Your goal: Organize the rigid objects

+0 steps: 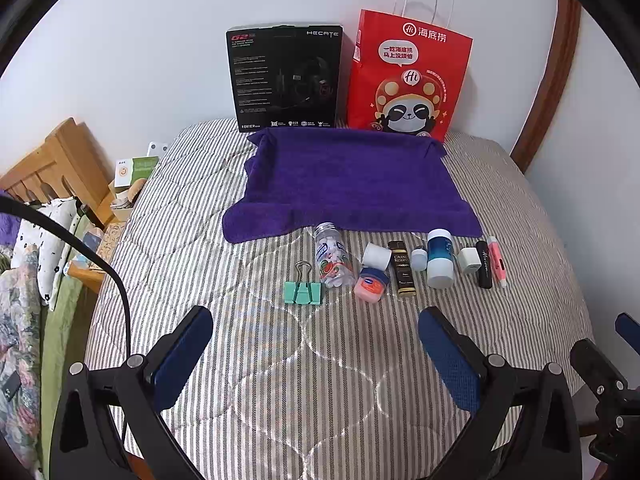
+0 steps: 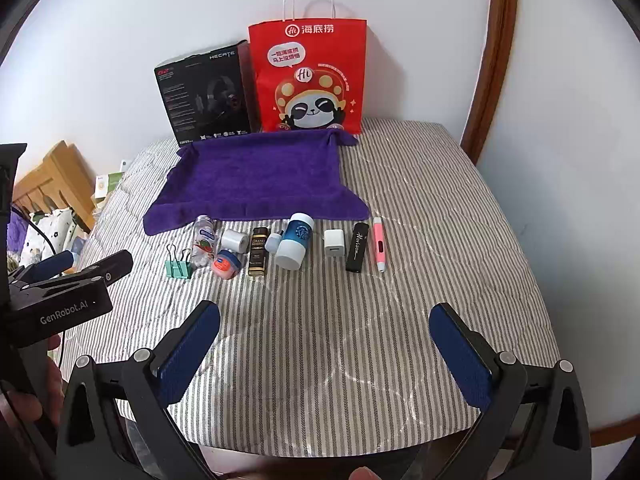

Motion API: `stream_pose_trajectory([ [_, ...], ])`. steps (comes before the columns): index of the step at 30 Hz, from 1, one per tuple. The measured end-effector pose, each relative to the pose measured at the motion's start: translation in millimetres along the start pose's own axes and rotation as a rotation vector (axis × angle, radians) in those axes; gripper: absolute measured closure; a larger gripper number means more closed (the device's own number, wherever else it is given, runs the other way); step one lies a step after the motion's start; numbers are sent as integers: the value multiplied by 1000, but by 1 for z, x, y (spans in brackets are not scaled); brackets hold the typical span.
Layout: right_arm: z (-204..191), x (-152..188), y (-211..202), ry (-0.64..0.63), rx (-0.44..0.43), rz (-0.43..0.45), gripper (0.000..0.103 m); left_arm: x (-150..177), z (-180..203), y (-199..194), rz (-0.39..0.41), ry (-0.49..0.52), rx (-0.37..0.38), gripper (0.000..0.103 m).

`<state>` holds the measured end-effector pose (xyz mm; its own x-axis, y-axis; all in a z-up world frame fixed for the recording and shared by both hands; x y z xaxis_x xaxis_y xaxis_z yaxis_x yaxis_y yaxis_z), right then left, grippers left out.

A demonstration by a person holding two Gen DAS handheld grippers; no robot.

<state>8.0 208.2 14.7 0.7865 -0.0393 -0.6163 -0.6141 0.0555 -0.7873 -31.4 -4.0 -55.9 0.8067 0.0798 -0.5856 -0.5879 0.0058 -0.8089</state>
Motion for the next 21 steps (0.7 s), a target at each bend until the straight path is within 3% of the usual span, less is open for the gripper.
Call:
stream_pose_trajectory([
  [21, -1, -1, -4, -2, 2, 2, 0, 0, 1, -2, 1, 1, -2, 0],
])
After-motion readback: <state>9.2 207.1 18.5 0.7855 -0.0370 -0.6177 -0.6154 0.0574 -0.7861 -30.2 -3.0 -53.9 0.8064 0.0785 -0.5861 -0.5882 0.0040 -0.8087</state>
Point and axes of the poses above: each gripper's, at about its wrist camera, not at the fingertips, and y roughly the way its jaws point, z to its right, x to its underside, the point moved 7 cm from there along y, roughly the way its jaws point, and after that the axes turned 4 degrees about -y, right-handed, at the moved point
